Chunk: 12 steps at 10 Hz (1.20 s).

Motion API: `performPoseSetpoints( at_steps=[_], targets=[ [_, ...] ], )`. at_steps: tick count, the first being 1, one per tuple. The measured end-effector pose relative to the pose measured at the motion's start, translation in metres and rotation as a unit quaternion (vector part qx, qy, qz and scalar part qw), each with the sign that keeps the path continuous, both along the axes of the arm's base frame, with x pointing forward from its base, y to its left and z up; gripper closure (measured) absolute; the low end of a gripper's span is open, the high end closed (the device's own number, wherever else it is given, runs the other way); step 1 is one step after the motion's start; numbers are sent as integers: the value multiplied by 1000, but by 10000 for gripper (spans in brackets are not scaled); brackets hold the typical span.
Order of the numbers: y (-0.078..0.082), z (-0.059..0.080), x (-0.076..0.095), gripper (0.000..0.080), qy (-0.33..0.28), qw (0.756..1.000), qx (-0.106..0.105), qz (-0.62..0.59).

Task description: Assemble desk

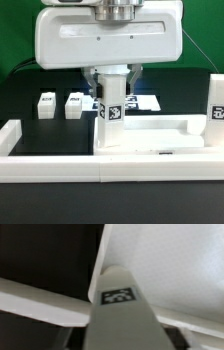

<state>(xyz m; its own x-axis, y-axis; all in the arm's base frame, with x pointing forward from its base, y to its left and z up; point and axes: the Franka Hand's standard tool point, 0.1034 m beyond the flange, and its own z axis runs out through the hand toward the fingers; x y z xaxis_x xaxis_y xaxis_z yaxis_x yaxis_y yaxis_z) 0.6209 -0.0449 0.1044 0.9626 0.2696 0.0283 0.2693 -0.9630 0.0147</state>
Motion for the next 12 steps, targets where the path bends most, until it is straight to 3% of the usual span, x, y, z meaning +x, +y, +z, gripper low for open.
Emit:
performPoseSetpoints(
  at_steps=[4,7,10,12],
  targets=[
    [0,0,0,514,0,1000,1,-18],
    [0,0,0,512,-4,985,6,-170],
    [-3,-2,-1,512,-15,927,31,-374],
    [-3,-2,0,512,-13,892,34,-451]
  ],
)
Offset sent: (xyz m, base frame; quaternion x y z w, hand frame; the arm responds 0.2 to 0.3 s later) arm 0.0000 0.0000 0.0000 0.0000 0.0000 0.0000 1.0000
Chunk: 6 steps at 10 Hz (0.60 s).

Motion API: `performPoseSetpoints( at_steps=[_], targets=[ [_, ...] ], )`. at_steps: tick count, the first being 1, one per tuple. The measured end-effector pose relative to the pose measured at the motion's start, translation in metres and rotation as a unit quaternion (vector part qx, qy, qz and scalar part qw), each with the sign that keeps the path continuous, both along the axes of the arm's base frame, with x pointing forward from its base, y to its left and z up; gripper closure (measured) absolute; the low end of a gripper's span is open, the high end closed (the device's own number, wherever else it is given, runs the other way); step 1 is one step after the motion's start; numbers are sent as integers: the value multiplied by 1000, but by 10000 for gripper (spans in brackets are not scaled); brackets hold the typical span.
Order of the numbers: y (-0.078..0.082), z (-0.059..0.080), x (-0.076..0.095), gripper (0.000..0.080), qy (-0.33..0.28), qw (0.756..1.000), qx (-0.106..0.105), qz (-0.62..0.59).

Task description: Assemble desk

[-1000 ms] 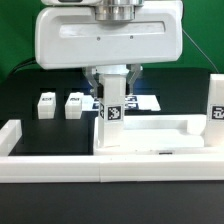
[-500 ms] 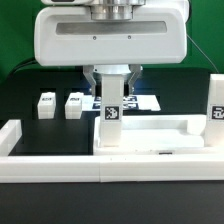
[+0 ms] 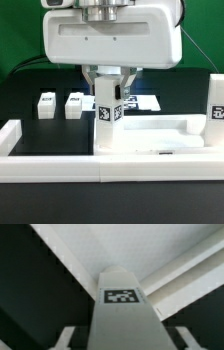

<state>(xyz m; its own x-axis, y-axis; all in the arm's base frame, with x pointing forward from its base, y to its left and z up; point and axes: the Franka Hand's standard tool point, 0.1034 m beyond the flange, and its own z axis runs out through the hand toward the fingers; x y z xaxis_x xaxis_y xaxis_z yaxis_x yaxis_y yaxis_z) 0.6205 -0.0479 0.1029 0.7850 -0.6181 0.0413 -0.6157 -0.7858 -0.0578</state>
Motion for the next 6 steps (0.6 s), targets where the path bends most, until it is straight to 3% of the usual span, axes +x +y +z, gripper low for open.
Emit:
performPoseSetpoints(
  at_steps=[2,5,6],
  targets=[
    [1,0,0,512,2,991,9,-136],
    [0,-1,2,512,-4,995,5,-101],
    [0,-1,2,423,-3,997,3,-80]
  ],
)
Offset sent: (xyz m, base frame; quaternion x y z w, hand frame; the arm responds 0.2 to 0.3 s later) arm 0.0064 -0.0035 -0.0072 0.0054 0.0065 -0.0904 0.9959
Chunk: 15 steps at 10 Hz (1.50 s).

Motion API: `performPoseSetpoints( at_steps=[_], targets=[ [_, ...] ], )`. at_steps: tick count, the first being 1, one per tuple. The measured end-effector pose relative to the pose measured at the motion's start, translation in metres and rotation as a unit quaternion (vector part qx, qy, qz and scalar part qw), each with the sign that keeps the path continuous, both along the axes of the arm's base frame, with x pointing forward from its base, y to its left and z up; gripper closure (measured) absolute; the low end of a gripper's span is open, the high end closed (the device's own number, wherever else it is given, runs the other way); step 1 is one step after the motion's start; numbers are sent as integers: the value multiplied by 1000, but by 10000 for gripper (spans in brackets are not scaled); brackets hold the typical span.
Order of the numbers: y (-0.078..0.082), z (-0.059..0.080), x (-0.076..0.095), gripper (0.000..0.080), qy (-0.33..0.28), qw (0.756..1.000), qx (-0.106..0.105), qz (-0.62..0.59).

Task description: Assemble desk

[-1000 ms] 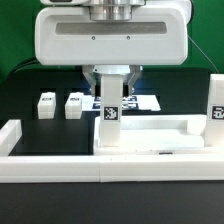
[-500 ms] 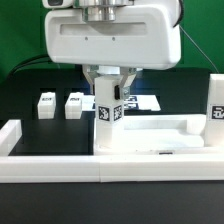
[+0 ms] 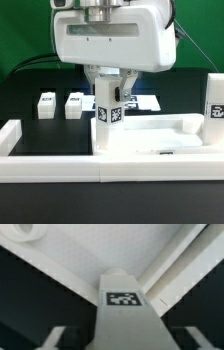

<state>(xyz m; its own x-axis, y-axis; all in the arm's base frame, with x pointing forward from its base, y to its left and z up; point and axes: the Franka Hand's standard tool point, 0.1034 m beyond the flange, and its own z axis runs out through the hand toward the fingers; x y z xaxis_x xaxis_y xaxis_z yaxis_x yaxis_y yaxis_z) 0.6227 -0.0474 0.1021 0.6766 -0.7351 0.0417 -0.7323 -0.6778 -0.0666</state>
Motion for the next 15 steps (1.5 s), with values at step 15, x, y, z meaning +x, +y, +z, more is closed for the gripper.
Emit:
performPoseSetpoints(
  at_steps=[15],
  targets=[
    [-4,-4,0,150,7,794,-58,604]
  ],
)
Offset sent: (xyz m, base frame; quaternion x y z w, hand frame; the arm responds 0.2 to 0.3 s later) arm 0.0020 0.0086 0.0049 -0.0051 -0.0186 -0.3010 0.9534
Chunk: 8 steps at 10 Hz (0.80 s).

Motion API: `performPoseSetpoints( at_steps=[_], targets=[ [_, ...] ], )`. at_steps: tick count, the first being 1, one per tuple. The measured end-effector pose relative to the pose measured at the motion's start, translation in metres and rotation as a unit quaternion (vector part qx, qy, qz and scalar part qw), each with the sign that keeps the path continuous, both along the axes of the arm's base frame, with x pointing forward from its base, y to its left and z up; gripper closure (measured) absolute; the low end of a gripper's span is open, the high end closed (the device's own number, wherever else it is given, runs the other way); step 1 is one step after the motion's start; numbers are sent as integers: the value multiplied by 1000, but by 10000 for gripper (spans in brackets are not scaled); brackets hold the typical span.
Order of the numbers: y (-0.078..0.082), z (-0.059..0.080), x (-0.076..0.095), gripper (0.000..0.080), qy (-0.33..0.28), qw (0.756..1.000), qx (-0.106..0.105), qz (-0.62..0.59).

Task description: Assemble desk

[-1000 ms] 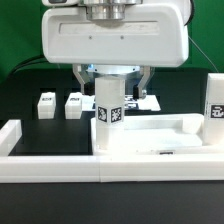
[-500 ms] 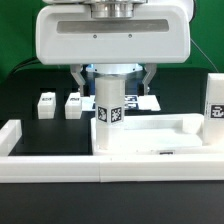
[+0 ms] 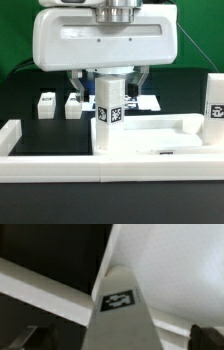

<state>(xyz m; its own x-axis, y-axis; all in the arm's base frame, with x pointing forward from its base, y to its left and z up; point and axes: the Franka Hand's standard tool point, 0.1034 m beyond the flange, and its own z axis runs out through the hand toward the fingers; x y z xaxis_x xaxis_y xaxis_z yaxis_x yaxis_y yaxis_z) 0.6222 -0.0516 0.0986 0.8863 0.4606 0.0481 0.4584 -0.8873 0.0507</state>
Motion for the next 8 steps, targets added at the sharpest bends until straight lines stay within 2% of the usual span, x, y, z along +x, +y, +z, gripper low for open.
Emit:
performPoseSetpoints(
  at_steps=[2,3,4,6,8],
  targets=[
    [1,1,0,150,1,999,-5,42],
    [1,1,1,192,1,999,-5,42],
    [0,0,0,192,1,999,-5,42],
    [1,0,0,500,1,999,-4,40],
    [1,0,0,512,1,1000,-3,23]
  ],
)
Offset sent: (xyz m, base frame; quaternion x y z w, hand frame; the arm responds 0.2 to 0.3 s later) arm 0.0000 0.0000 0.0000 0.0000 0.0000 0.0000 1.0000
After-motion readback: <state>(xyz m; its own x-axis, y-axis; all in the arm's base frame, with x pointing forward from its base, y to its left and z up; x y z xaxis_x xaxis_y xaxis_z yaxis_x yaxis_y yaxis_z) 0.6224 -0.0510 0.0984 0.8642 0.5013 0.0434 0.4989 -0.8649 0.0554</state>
